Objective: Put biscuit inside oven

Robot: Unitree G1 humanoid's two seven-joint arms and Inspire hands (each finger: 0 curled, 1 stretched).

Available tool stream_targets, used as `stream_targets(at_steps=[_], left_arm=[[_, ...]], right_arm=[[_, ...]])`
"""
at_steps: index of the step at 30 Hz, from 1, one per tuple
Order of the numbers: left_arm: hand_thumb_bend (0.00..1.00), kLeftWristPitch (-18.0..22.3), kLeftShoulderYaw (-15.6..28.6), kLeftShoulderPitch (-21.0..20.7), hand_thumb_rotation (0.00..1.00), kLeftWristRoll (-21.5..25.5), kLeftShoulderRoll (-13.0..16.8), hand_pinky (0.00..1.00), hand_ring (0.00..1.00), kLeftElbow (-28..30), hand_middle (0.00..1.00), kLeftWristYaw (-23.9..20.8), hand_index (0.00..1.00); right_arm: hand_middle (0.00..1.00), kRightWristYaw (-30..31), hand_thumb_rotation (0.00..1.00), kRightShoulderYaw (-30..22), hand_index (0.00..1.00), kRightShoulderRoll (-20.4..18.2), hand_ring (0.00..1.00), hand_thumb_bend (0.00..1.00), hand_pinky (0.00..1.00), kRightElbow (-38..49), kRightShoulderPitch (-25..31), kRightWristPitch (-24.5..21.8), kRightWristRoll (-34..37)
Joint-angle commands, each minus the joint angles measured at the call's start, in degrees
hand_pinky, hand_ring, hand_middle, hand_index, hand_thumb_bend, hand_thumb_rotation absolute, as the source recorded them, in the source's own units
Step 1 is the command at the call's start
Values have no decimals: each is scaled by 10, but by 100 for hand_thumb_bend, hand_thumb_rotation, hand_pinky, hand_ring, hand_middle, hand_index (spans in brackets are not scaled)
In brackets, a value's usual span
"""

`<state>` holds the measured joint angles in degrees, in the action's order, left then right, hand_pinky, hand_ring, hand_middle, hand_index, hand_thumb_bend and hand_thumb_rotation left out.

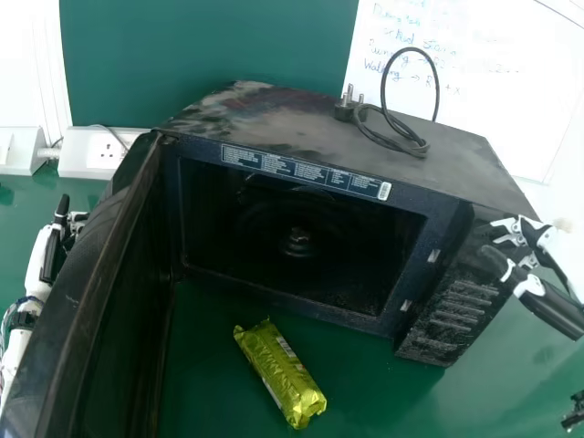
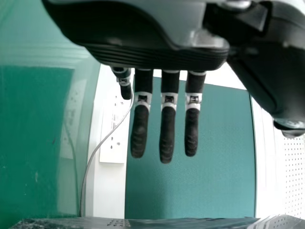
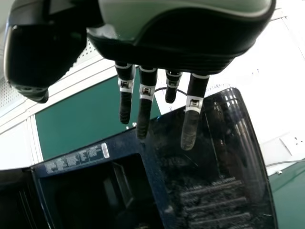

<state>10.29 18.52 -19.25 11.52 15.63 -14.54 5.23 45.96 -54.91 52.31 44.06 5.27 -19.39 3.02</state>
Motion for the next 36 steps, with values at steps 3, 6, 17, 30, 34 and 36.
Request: stream_targets(at_steps=[3, 6, 17, 30, 34, 36], left_arm=[[52, 0, 1, 1, 6, 3, 0, 28, 33, -1, 42, 2, 49], [52, -1, 0, 2, 6, 2, 0, 28, 33, 2, 43, 0, 49], [52, 1, 0, 3, 6, 1, 0, 28, 33, 2, 43, -1, 49], [52, -3, -2, 4, 6, 0, -2, 28, 33, 7, 43, -2, 49], [52, 0, -2, 4, 6, 2, -2, 28, 33, 6, 43, 1, 49], [52, 1, -2, 4, 6, 1, -3, 28, 33, 7, 43, 1, 49]], right_arm=[[68, 10, 43, 11, 82, 28, 58, 80, 44, 14, 0, -9, 11], [68, 9, 43, 31, 82, 46, 60, 81, 45, 30, 1, -33, -1], [64, 27, 35, 108, 77, 92, 57, 90, 44, 24, -25, 14, -6], [65, 47, 59, 231, 77, 157, 60, 95, 48, 68, -51, 4, -113], [63, 71, 66, 270, 80, 194, 54, 90, 38, 57, -96, -20, -85], [65, 68, 67, 290, 80, 196, 55, 92, 38, 60, -105, -27, -91]])
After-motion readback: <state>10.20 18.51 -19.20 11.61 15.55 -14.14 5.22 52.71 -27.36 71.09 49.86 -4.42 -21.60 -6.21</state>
